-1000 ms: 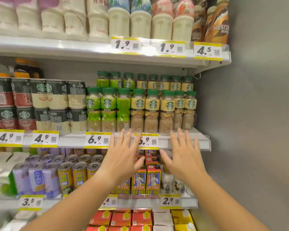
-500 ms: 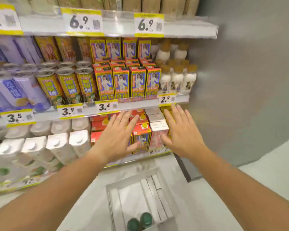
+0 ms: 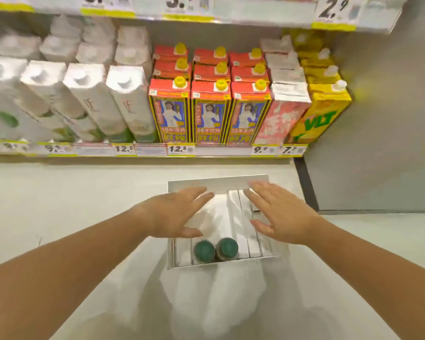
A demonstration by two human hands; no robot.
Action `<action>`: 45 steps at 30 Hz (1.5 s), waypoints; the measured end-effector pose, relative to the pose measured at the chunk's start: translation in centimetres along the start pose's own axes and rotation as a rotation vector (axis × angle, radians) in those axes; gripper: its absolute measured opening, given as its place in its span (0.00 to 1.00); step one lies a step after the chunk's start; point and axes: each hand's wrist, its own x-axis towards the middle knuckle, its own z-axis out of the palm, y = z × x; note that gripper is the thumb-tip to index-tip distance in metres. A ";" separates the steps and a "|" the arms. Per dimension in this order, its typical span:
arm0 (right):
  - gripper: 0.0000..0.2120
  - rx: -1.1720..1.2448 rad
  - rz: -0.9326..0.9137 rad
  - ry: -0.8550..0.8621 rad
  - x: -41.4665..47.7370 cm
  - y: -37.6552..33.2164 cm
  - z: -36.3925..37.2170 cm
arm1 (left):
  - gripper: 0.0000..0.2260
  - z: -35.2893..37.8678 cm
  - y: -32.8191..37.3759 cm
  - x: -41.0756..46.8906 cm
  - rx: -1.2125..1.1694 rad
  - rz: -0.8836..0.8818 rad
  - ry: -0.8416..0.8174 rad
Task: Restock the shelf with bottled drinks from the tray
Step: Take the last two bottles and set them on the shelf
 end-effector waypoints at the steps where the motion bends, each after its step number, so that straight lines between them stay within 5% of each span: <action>1: 0.33 0.042 -0.036 -0.039 0.1 0.2 1.4 | 0.41 0.9 0.1 0.1 0.013 0.004 -0.070; 7: 0.34 0.425 -0.079 -0.333 1.6 -1.1 6.3 | 0.39 3.9 1.4 0.8 0.051 -0.040 -0.439; 12: 0.32 0.794 0.045 -0.539 3.6 -4.0 7.7 | 0.31 5.2 2.2 2.4 -0.343 -0.047 -0.389; 18: 0.29 1.040 0.071 -0.545 4.3 -4.4 8.2 | 0.27 6.5 2.0 2.4 -0.530 -0.051 -0.289; 25: 0.28 1.279 0.279 -0.414 2.6 -2.5 6.8 | 0.24 6.8 1.5 2.1 -0.697 -0.126 -0.178; 32: 0.27 1.463 0.346 -0.192 1.4 0.5 -1.8 | 0.21 -1.6 1.0 -0.5 -1.217 -0.171 0.043; 38: 0.27 1.600 0.315 0.028 -0.1 1.0 -12.8 | 0.25 -11.8 1.0 -2.6 -1.640 -0.087 0.249; 45: 0.28 1.726 0.300 0.441 -2.7 0.4 -25.1 | 0.30 -24.7 2.5 -3.8 -1.731 0.181 0.465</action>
